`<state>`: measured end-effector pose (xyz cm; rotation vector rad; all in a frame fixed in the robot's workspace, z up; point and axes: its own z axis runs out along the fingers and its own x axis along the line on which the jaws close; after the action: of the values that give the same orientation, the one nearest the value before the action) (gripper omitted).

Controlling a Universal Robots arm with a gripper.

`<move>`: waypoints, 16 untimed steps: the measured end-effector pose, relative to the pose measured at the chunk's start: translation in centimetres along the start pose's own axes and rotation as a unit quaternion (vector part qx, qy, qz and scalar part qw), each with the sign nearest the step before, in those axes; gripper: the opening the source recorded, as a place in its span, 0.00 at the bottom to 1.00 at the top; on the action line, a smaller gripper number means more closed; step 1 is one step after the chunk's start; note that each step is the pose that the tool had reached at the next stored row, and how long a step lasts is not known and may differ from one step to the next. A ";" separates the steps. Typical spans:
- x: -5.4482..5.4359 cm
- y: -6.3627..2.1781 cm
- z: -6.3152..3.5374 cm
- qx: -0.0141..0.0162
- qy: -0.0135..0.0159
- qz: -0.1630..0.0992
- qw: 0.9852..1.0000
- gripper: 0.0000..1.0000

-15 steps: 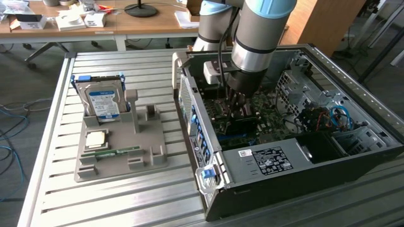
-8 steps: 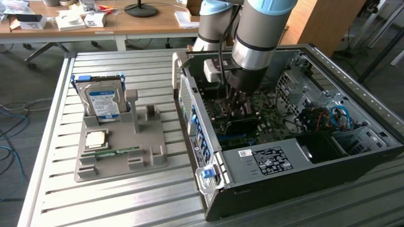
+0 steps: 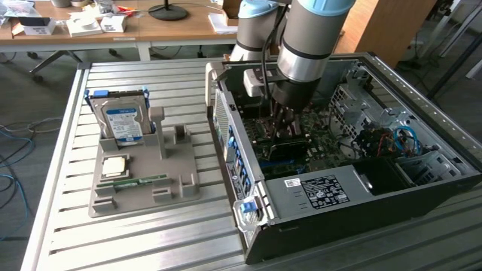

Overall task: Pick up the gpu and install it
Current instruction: 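Press down on the gpu until it lock into place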

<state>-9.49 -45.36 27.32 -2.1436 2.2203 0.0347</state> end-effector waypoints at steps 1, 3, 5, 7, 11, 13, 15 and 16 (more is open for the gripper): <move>0.0 0.00 0.00 0.000 0.000 0.000 1.000 0.11; 0.0 0.00 -0.01 0.000 -0.004 0.000 1.000 0.11; -0.1 0.00 0.01 0.000 -0.005 0.000 1.000 0.11; -0.1 -0.03 0.02 0.000 -0.004 0.000 1.000 0.11; -0.1 -0.11 0.02 -0.002 0.000 0.000 1.000 0.11; -0.1 -0.10 0.01 -0.002 0.005 0.000 1.000 0.11; -0.1 -0.11 0.02 -0.002 0.009 0.000 1.000 0.11; -0.1 -0.11 0.03 -0.002 0.009 0.000 1.000 0.11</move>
<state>-9.38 -45.31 27.30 -2.1553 2.2323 0.0195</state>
